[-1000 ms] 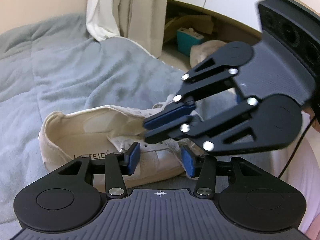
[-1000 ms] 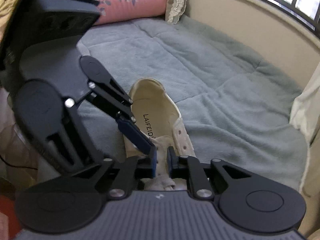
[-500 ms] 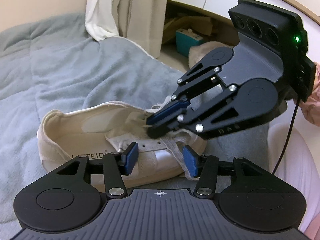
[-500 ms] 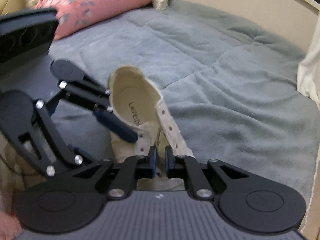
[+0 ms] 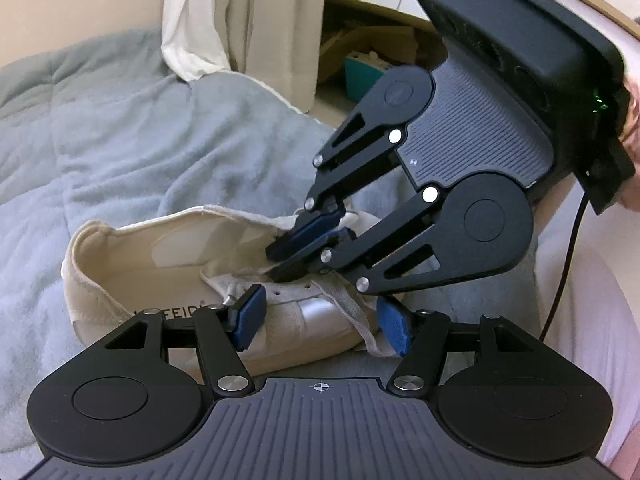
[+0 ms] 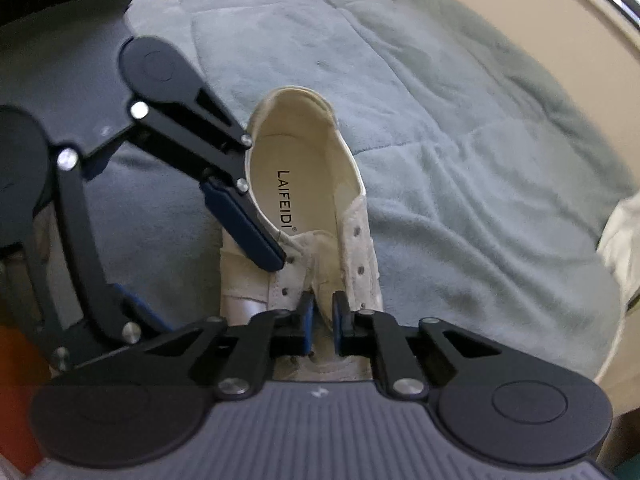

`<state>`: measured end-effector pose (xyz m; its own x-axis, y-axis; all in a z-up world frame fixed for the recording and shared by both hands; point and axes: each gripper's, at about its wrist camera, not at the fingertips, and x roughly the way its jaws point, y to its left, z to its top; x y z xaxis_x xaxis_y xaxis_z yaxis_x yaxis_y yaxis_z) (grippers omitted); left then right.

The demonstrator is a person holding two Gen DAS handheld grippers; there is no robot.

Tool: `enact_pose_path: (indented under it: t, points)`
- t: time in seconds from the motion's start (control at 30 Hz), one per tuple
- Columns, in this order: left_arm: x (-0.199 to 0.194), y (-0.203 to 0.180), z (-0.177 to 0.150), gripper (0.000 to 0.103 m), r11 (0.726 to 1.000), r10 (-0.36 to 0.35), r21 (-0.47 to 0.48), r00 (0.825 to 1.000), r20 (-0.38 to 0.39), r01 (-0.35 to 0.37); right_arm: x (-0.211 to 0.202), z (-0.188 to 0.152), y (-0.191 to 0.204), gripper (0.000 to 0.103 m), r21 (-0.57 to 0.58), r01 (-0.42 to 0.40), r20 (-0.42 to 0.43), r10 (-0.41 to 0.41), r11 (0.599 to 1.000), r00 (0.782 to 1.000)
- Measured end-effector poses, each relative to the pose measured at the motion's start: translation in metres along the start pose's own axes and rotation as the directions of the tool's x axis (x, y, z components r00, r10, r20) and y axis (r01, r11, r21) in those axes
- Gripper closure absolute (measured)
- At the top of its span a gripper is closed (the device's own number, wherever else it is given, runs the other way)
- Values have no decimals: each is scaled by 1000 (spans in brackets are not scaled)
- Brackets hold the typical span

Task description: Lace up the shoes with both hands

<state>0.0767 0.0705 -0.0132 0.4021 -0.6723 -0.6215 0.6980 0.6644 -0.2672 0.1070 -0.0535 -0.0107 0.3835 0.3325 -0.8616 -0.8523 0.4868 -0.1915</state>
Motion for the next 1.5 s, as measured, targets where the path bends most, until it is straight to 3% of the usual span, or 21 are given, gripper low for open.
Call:
enact_pose_path:
  t: [0.1, 0.17, 0.2, 0.3, 0.37, 0.43, 0.5, 0.67, 0.87, 1.0, 1.1, 1.2, 1.3, 1.5]
  points:
    - [-4, -6, -3, 33, 999, -24, -27, 1000, 7, 25, -6, -15, -9, 102, 141, -28, 77, 17, 990, 997]
    - [-5, -14, -4, 32, 999, -28, -25, 1000, 8, 29, -11, -29, -22, 102, 333, -92, 160, 40, 938, 986]
    - [-6, -19, -5, 29, 999, -28, -19, 1000, 8, 28, -13, -37, -31, 102, 442, -146, 213, 55, 885, 976]
    - [-8, -35, -8, 20, 999, -37, -1, 999, 9, 37, -14, -74, -58, 102, 710, -385, 404, 106, 590, 908]
    - [-9, -46, -9, 15, 999, -39, 24, 999, 9, 38, -5, -100, -69, 102, 772, -513, 512, 112, 374, 852]
    - [-8, -58, -9, 12, 998, -33, 54, 999, 7, 33, 7, -118, -74, 102, 774, -596, 589, 103, 215, 802]
    - [-10, -70, -11, 12, 997, -23, 79, 1000, 11, 22, 12, -127, -79, 102, 762, -637, 628, 101, 120, 771]
    - [-10, -97, -14, 9, 996, -12, 87, 1000, 15, 10, 25, -136, -84, 102, 737, -676, 674, 95, -9, 733]
    - [-13, -131, -20, 7, 997, -12, 76, 1000, 14, 11, 35, -134, -85, 102, 722, -690, 691, 97, -49, 716]
    - [-11, -133, -19, 5, 997, -13, 73, 1000, 14, 12, 39, -131, -84, 101, 719, -693, 695, 95, -55, 713]
    - [-11, -137, -20, 5, 997, -5, 74, 1000, 16, 3, 35, -130, -82, 101, 702, -710, 711, 110, -52, 694]
    - [-12, -144, -20, 5, 998, 3, 64, 1000, 20, -4, 31, -124, -77, 101, 710, -704, 700, 115, -11, 705]
    - [-15, -164, -21, 5, 999, 2, 51, 1000, 21, -3, 27, -125, -77, 101, 709, -705, 701, 114, -6, 704]
    - [-16, -214, -27, 2, 996, 19, 86, 1000, 21, -20, 9, -106, -66, 100, 708, -689, 678, 125, 155, 724]
